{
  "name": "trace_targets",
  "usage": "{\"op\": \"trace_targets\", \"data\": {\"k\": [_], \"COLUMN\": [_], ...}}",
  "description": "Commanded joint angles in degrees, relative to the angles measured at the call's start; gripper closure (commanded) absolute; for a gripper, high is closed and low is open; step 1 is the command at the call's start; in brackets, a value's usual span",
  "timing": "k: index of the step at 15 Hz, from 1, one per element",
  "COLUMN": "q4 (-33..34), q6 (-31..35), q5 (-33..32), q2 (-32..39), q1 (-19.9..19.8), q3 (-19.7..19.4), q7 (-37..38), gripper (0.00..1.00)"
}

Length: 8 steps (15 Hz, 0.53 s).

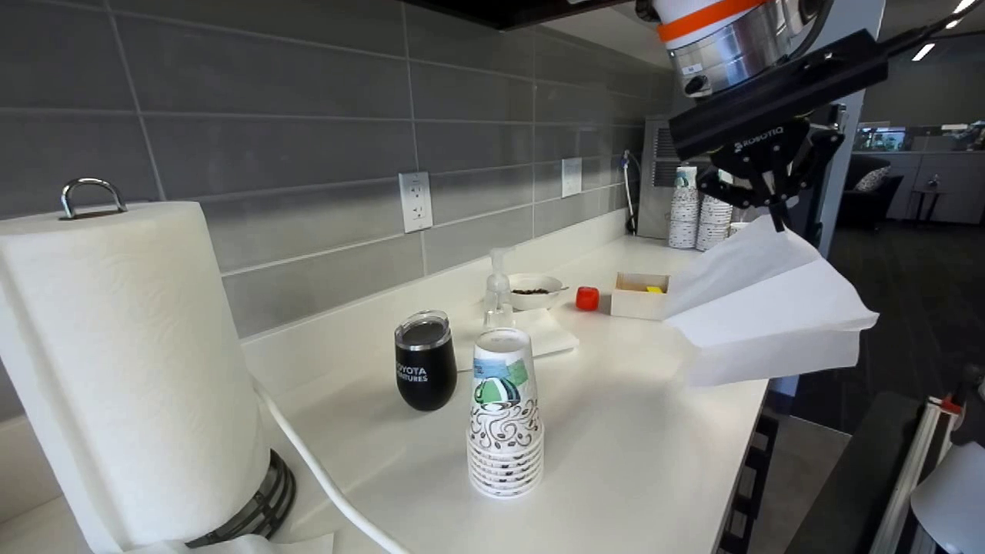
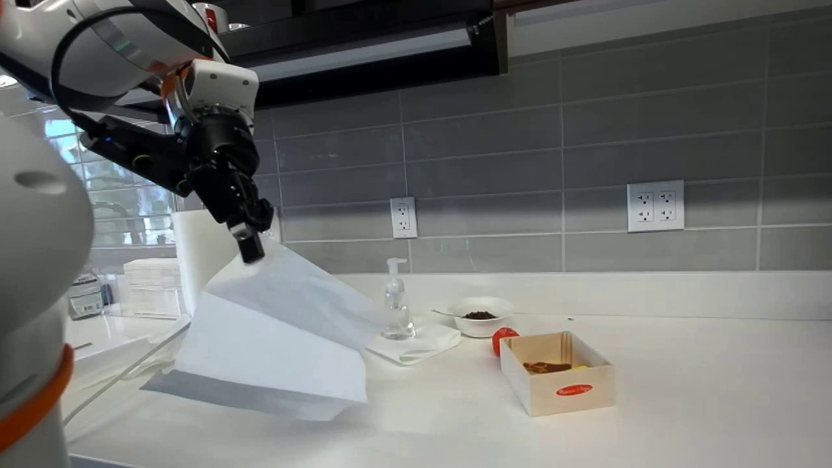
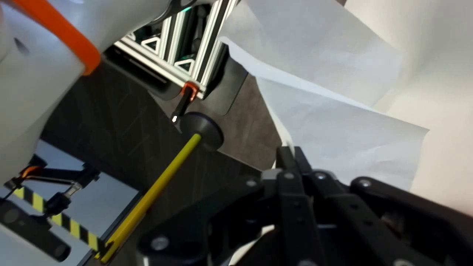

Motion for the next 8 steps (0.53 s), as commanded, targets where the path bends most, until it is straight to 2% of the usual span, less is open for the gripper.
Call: {"op": "trace_targets", "data": {"k": [1,3,8], "q4": [3.9,4.5,5.5], "q6": [-6.6,-7.6,-4.2], "q5": [-4.8,-6.7,-9.8], "q2": [5.7,9.5,22.0], "q1": [-1.9,-2.1,-0.2], "q3": [1.8,2.1,2.1], "q7": [3.5,4.4,6.0], "gripper": [1.0,1.0,1.0]}}
